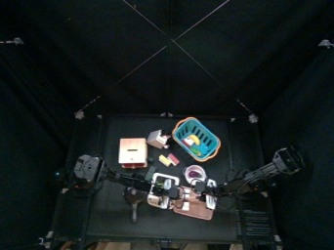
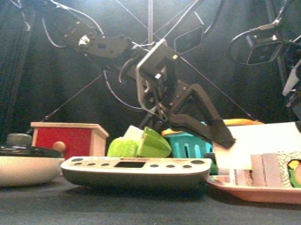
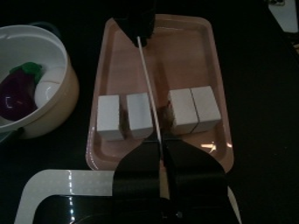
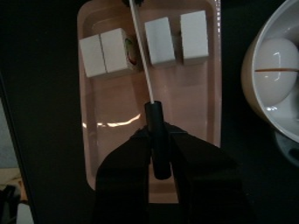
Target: Cut sushi roll
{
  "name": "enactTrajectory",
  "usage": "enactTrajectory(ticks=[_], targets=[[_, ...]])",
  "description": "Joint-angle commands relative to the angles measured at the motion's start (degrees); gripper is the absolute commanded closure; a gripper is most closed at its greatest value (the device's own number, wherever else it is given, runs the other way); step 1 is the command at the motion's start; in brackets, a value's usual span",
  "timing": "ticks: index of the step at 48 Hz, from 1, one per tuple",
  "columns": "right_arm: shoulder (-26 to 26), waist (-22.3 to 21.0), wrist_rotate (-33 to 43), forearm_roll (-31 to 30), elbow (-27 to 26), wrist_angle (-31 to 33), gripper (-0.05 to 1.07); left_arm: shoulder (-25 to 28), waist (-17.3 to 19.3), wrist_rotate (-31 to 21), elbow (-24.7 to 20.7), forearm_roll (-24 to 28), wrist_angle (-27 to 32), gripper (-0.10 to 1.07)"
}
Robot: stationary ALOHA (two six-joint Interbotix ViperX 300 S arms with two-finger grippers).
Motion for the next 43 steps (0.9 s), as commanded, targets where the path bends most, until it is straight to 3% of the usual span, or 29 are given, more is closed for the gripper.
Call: enactTrajectory(ticks=[1,14,43], targets=[[-2.29,-0.88,-0.09,-1.14,-2.2,-0.44,0.61,-3.6,-0.53,0.35,-1.05,0.7,-0.53,0.69],[-5.36,-0.7,0.44,-2.81,-2.99,-0.62,0.61,-6.68,-1.32,0.18,-1.05,4.13,-0.79,0.69],[-2.9,3.08,0.62,0.35,-2.46,-3.87,0.61,-3.25,-5.01,-0.09,-1.23,3.6,-1.67,0.69]])
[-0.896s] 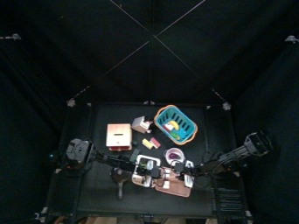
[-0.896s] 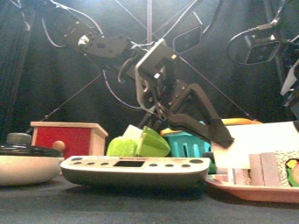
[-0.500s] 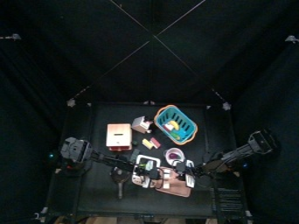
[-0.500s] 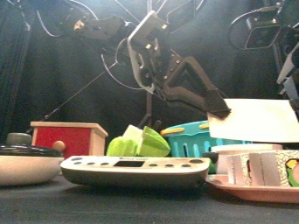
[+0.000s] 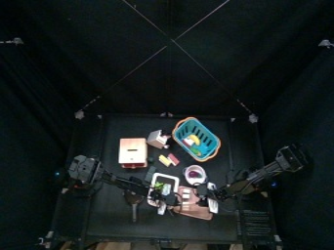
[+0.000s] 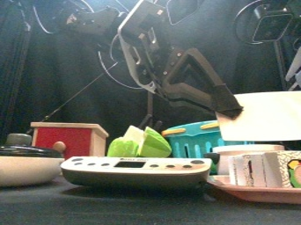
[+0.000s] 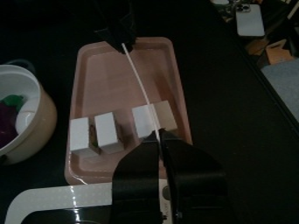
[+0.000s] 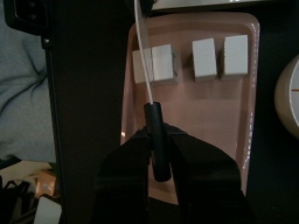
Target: Cut sushi roll
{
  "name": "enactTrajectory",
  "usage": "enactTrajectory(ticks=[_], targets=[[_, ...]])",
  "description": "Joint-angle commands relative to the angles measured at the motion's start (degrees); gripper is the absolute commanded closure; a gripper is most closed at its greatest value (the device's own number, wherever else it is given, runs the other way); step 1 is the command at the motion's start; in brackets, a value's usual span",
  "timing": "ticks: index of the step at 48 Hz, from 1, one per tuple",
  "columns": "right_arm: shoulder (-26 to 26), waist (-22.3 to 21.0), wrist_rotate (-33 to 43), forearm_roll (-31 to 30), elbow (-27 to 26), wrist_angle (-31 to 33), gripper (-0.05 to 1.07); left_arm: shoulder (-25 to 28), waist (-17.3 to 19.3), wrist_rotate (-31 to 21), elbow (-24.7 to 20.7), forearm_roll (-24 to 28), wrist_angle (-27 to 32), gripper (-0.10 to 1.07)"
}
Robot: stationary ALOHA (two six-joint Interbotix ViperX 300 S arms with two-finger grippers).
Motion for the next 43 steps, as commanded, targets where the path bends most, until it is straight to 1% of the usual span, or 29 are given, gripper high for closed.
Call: enactTrajectory(ticks=[1,10,29,43], targets=[[0.09,-0.44,0.62,-0.18,-1.58,-0.7,0.61,-0.44,-1.23,0.18,-1.67,-0.18,-1.41,0.69],[1.14,-0.44,0.62,0.0,-1.58,-0.7,0.61,0.35,-1.05,0.18,-1.58,-0.97,-1.41,0.69],[1.23,-0.7,0.7,0.0,-0.79,-0.7,0.61,1.14,-0.79,0.18,-1.58,-1.41,-1.32,0.69],[2.64,-0.79,0.7,0.0,-0.7,-0.79,0.61,2.2,-0.7,0.18,-1.76,-1.93,-1.32,0.69]])
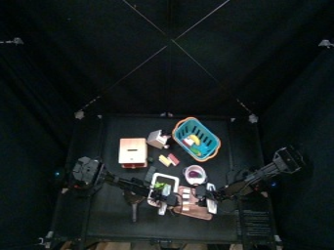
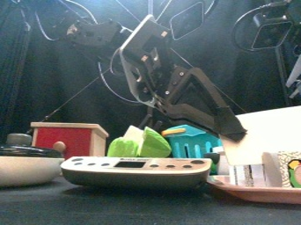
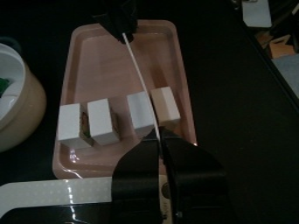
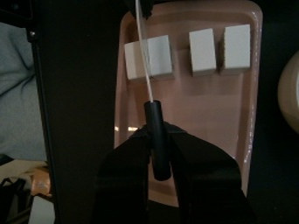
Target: Cut sushi roll
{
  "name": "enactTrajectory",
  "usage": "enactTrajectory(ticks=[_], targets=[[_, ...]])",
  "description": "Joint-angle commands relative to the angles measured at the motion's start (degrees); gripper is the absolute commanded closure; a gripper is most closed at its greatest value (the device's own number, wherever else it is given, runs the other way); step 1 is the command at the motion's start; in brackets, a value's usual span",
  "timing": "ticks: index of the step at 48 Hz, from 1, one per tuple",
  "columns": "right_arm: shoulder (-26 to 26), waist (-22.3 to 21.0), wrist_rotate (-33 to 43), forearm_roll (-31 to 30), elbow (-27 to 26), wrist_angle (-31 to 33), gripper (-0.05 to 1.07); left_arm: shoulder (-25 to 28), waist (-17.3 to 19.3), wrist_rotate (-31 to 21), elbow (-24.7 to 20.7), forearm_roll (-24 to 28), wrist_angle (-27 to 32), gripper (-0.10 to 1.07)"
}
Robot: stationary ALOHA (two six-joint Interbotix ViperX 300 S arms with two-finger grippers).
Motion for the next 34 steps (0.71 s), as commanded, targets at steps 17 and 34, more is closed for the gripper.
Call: enactTrajectory(ticks=[17,34], targets=[[3.96,-0.88,0.44,0.62,-0.18,-1.85,0.61,0.97,-0.7,0.18,-2.2,-0.88,-0.7,0.69],[5.45,-0.88,0.35,0.88,-0.09,-2.46,0.61,1.23,-0.62,0.18,-2.55,-1.14,-0.62,0.69]])
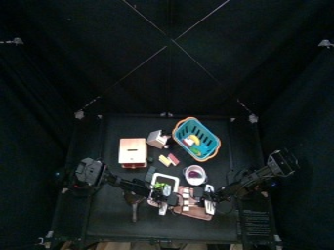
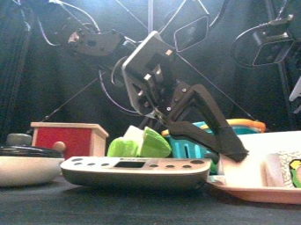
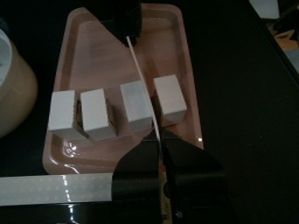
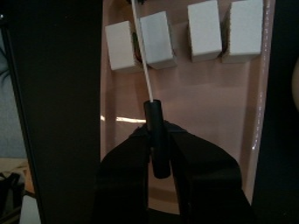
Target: Cut sushi roll
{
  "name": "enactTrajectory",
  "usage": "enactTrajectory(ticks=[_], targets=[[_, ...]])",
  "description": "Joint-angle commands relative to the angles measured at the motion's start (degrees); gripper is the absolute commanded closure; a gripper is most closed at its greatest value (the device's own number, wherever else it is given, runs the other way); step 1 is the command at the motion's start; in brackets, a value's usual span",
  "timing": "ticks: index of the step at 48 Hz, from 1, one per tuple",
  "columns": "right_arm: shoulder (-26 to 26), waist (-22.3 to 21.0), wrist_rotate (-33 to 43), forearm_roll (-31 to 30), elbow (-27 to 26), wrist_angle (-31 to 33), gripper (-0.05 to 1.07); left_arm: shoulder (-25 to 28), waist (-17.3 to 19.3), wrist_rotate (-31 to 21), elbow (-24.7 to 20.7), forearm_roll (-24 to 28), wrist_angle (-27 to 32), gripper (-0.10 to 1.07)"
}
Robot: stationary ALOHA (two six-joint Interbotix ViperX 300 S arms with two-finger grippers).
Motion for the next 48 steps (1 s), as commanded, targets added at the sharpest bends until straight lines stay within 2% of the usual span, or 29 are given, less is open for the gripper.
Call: enactTrajectory(ticks=[1,35,48], targets=[[-0.62,-0.88,0.26,0.09,-0.44,-0.18,0.61,-0.97,-0.62,0.18,-1.85,0.18,-0.62,0.69],[-2.37,-2.29,0.09,-0.79,-1.05,0.18,0.61,-2.2,0.7,0.44,-1.76,0.35,-0.26,0.69],[-6.77,-2.29,-0.44,-1.58,-2.64,3.25,0.61,-5.89,0.62,0.62,-0.97,1.76,-0.09,0.69]])
